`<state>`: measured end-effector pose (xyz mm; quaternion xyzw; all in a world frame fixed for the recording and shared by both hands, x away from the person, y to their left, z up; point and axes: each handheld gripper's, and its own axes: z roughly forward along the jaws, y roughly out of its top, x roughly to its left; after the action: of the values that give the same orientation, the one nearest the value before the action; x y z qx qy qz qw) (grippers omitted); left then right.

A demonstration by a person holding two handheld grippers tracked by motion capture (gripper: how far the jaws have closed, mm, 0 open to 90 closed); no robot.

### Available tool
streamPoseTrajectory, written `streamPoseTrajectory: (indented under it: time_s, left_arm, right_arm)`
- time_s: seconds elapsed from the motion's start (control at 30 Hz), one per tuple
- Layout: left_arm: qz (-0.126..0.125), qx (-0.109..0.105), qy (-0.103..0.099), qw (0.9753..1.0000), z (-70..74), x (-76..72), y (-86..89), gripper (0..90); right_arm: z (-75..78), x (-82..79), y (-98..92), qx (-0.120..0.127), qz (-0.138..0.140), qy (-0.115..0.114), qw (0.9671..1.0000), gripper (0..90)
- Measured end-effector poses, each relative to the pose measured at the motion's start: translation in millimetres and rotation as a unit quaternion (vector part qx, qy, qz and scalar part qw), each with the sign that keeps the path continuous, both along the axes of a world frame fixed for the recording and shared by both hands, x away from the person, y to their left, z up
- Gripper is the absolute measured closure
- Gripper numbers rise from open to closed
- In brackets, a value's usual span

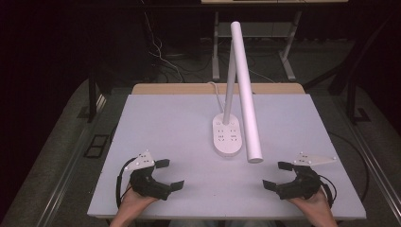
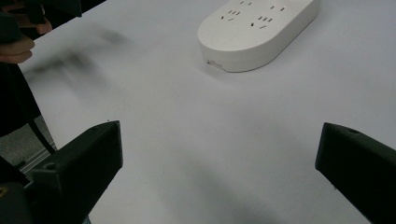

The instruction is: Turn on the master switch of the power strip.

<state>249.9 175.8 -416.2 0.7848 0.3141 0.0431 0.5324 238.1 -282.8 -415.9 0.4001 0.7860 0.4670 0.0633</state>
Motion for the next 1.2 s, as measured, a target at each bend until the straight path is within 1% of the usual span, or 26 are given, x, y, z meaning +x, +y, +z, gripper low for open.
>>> streamPoseTrajectory:
  time_s: [0.07,0.23,0.33,0.47,0.57,0.63,0.87,1.07,1.2]
  left_arm:
    - [0.000,-0.001,0.000,1.0000,0.8,0.0,0.1,0.0]
    - [-0.005,0.006,0.001,1.0000,3.5,0.8,-0.8,0.0]
    - [-0.008,0.004,0.002,1.0000,5.5,1.6,-1.6,0.0]
    - [-0.018,0.014,0.002,0.9997,8.1,5.3,-5.4,0.0]
    - [-0.021,0.018,0.003,0.9996,11.1,8.0,-7.6,0.0]
    - [-0.023,0.023,0.004,0.9995,12.9,10.1,-8.2,0.2]
    - [-0.021,0.030,0.011,0.9993,17.0,15.0,-7.5,0.3]
    - [-0.020,0.038,0.013,0.9990,22.8,23.5,-5.1,0.3]
    - [-0.020,0.034,0.015,0.9991,26.6,29.0,-3.9,0.4]
  right_arm:
    - [-0.2,-0.1,0.1,0.000,0.002,0.001,1.0000,0.1]
    - [-0.2,-0.3,0.4,-0.002,0.006,0.002,1.0000,0.1]
    - [-0.1,-0.5,0.3,-0.001,0.005,0.002,1.0000,0.1]
    - [-0.2,-0.1,-0.3,-0.002,0.003,0.001,1.0000,0.1]
    - [0.4,-0.6,-0.7,-0.001,0.000,0.003,1.0000,0.1]
    - [0.6,-0.7,-1.4,-0.001,-0.001,-0.001,1.0000,0.1]
    - [1.0,-0.8,-2.8,-0.002,-0.004,-0.002,1.0000,0.1]
    - [1.0,-0.9,-2.5,-0.005,-0.003,-0.003,1.0000,0.2]
    - [0.9,-0.9,-2.6,-0.006,-0.004,-0.001,1.0000,0.2]
